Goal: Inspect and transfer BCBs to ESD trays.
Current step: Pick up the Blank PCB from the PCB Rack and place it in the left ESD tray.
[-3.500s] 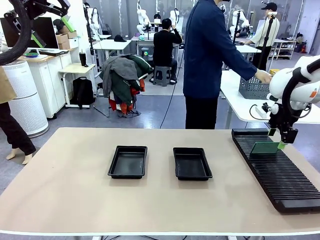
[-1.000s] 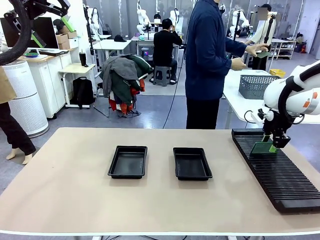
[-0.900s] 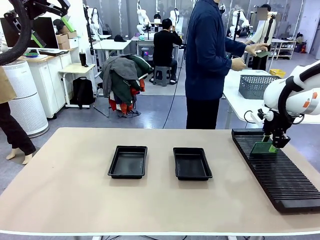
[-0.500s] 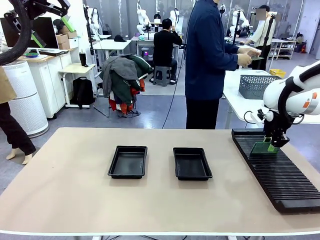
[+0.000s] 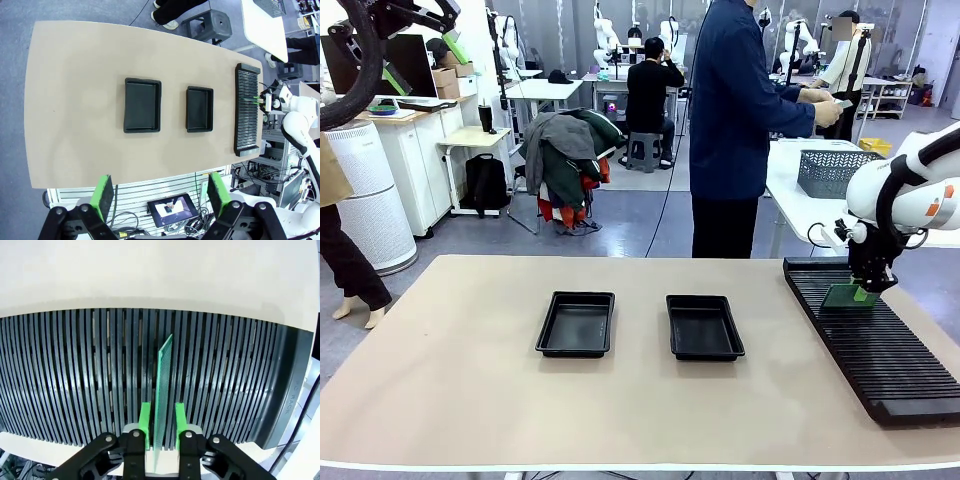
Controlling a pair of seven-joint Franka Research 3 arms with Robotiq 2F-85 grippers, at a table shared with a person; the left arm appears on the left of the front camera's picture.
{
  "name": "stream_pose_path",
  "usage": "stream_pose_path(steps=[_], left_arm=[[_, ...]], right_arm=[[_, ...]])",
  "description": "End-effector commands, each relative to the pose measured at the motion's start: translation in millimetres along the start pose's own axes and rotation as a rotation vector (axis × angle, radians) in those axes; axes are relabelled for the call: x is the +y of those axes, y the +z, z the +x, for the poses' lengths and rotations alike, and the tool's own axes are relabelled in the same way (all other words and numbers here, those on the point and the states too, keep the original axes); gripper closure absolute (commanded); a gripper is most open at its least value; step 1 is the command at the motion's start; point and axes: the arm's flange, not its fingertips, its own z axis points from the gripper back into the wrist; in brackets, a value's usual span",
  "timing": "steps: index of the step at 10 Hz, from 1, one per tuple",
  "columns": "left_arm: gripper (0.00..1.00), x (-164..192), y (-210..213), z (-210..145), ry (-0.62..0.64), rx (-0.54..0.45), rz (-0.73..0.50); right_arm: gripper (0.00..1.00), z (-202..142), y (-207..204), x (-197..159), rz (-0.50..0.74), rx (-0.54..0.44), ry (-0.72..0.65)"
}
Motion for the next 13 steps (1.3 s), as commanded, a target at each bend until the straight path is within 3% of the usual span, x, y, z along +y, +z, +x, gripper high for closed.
stream_pose_path(steps=[1,6,13], left_arm=[[0.0,0.6,-0.2,0.0,0.003,-0.001,-0.003],[0.0,0.6,-0.2,0.0,0.003,-0.001,-0.003],[0.0,0.6,-0.2,0.0,0.003,-0.001,-0.003]], right_arm=[[0.81,0.6,-4.9,3.0,-0.019,0.03,-0.004],[1.0,1.0,-5.9,5.1,-0.013,0.036,0.001],[1.0,-0.3,-0.5,0.0,-0.008,0.004,0.0]])
